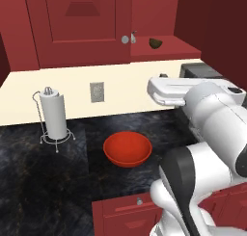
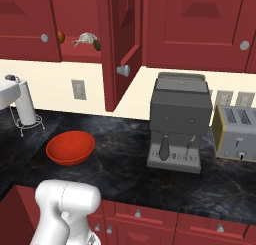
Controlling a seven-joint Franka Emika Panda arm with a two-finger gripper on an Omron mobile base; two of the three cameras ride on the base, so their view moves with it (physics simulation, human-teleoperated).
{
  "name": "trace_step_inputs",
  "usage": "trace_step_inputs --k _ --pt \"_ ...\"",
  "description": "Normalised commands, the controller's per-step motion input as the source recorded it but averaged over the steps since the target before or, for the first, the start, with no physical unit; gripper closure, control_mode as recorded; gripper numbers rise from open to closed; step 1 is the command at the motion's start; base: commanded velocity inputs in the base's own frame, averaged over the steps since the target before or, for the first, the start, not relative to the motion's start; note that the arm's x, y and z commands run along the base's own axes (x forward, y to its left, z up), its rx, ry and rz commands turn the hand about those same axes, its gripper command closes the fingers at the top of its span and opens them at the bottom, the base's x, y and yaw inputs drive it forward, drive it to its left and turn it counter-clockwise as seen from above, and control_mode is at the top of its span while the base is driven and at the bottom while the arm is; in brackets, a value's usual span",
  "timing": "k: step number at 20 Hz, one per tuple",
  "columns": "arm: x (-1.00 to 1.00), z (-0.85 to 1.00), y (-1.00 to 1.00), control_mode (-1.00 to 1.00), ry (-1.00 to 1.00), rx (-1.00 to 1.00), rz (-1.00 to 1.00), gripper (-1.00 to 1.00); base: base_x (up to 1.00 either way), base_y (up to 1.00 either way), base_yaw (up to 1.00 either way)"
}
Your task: Open the cabinet. Pick the kiwi and mango from the cabinet and place them into the bowl. Then close the cabinet.
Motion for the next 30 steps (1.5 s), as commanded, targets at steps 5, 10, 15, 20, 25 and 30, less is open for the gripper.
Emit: trace_step_inputs --k 5,10,15,20,25,30 --pt "0.49 0.01 0.05 -1.00 0.00 0.11 0.04 -1.00 0.00 0.00 0.00" --pt "0.57 0.06 0.16 -1.00 0.00 0.07 0.01 -1.00 0.00 0.00 0.00" --pt "0.64 0.00 0.35 -1.00 0.00 0.01 0.00 -1.00 0.00 0.00 0.00" --pt "0.58 0.00 0.25 -1.00 0.00 0.00 0.00 -1.00 0.00 0.00 0.00" --pt "0.65 0.00 0.13 -1.00 0.00 0.00 0.00 -1.00 0.00 0.00 0.00" --pt "0.70 0.00 0.04 -1.00 0.00 0.00 0.00 -1.00 0.00 0.00 0.00"
